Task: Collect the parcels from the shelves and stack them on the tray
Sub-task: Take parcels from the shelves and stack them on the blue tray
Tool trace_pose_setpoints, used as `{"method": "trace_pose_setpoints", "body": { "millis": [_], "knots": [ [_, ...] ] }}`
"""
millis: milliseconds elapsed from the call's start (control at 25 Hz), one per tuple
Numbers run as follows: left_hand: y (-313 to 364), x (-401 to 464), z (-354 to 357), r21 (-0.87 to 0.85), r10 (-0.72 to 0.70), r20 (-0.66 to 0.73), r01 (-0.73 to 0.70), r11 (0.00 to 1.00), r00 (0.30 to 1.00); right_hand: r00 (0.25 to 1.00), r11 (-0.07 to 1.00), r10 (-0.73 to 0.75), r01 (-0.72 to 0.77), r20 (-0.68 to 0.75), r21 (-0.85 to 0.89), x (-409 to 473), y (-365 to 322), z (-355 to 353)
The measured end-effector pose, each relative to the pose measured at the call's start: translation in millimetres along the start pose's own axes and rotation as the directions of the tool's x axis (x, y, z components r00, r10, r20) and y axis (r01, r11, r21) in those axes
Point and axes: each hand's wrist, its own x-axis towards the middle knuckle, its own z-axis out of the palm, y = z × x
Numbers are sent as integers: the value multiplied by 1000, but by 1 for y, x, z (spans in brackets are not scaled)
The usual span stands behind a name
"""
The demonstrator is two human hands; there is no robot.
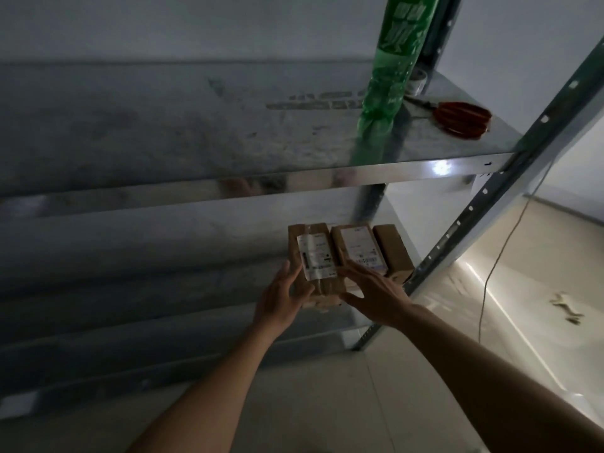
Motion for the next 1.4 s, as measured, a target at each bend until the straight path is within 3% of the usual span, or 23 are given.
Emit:
{"method": "trace_pose_setpoints", "body": {
  "millis": [80,240,440,600,880,1400],
  "knots": [
    [-1,5,20,-39,-23,-59,21,999,998,1000,1000,-8,8,9,2,6,8,7],
    [0,16,47,-114,82,-109,-95,989,991,998,998,-66,66,6,-2,16,24,19],
    [-8,28,60,-109,-13,-106,2,994,994,992,993,-121,120,-45,-10,24,34,15],
    [-14,22,53,-296,28,-91,-54,954,995,985,988,-154,152,-72,-35,32,31,16],
    [-24,17,40,-467,-20,-36,1,885,999,952,956,-291,292,-96,-7,53,1,29],
    [-24,11,39,-558,-33,-50,-1,830,998,935,924,-350,356,-61,139,64,9,46]
  ]
}}
